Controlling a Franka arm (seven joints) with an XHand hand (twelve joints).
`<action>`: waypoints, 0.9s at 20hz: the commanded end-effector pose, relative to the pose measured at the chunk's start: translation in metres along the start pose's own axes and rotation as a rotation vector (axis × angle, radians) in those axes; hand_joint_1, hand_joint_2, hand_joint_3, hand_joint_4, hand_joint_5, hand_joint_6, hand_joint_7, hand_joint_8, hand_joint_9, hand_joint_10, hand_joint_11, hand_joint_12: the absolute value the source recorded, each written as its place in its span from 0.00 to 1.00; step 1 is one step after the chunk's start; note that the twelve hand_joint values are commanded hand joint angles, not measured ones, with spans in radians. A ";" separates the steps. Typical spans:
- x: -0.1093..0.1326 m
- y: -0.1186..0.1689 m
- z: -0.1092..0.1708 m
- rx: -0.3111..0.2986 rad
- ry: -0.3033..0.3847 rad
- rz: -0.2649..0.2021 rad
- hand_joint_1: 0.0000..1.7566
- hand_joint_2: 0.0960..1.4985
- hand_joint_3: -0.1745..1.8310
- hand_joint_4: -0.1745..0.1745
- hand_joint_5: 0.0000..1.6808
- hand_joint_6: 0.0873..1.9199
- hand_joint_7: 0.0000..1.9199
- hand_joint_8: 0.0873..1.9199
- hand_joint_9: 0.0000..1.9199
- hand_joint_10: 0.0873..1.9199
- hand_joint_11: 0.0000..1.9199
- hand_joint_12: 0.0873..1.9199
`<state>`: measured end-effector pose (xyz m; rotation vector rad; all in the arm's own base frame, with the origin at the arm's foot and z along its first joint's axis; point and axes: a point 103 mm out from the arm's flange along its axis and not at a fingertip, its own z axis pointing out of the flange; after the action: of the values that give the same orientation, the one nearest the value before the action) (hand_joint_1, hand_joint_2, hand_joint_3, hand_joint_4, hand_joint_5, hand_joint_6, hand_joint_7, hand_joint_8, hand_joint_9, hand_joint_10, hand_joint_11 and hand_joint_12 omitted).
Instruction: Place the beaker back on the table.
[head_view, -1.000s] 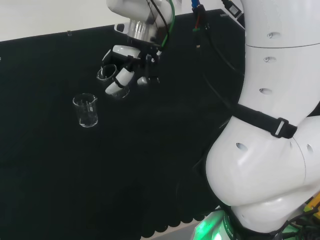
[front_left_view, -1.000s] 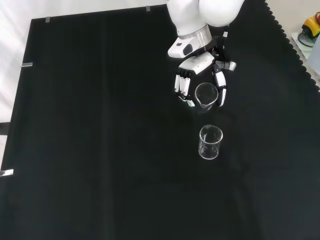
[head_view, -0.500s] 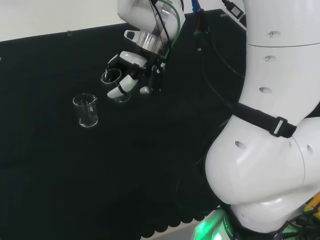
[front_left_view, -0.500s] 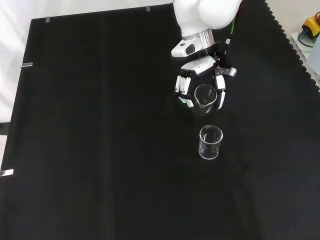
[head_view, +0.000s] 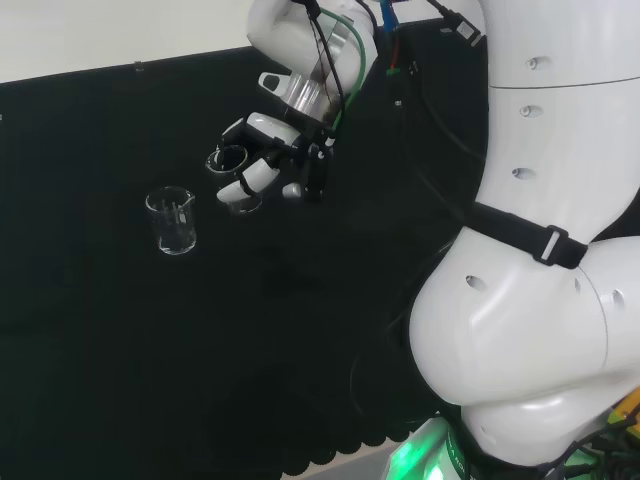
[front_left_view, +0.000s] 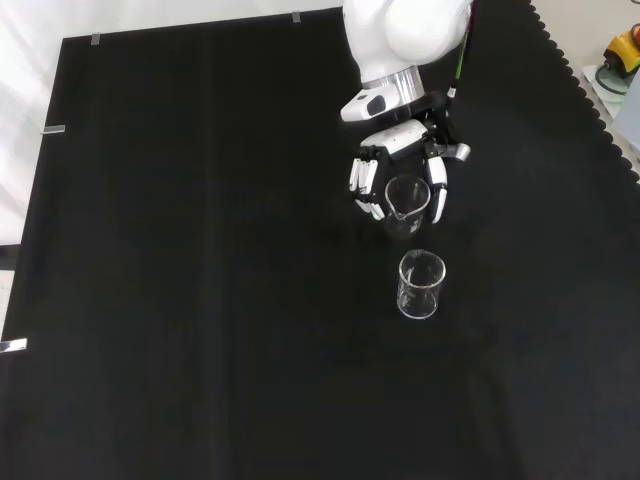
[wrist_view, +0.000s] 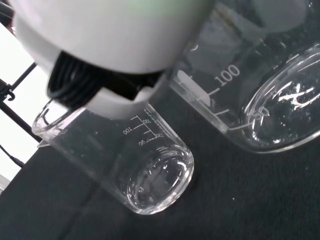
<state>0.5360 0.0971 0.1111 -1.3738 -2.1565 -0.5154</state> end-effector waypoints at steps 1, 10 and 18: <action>-0.005 0.003 0.009 0.010 0.024 0.006 0.82 0.25 0.57 0.00 0.73 0.41 0.75 0.22 0.69 0.43 0.48 0.43; -0.012 0.005 0.018 -0.013 0.062 0.010 0.82 0.25 0.57 0.00 0.73 0.41 0.75 0.22 0.69 0.43 0.48 0.43; -0.026 0.000 0.030 0.020 0.067 0.021 0.82 0.25 0.57 0.00 0.73 0.41 0.75 0.21 0.69 0.43 0.49 0.43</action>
<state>0.5386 0.0993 0.0791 -1.3528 -2.0879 -0.5464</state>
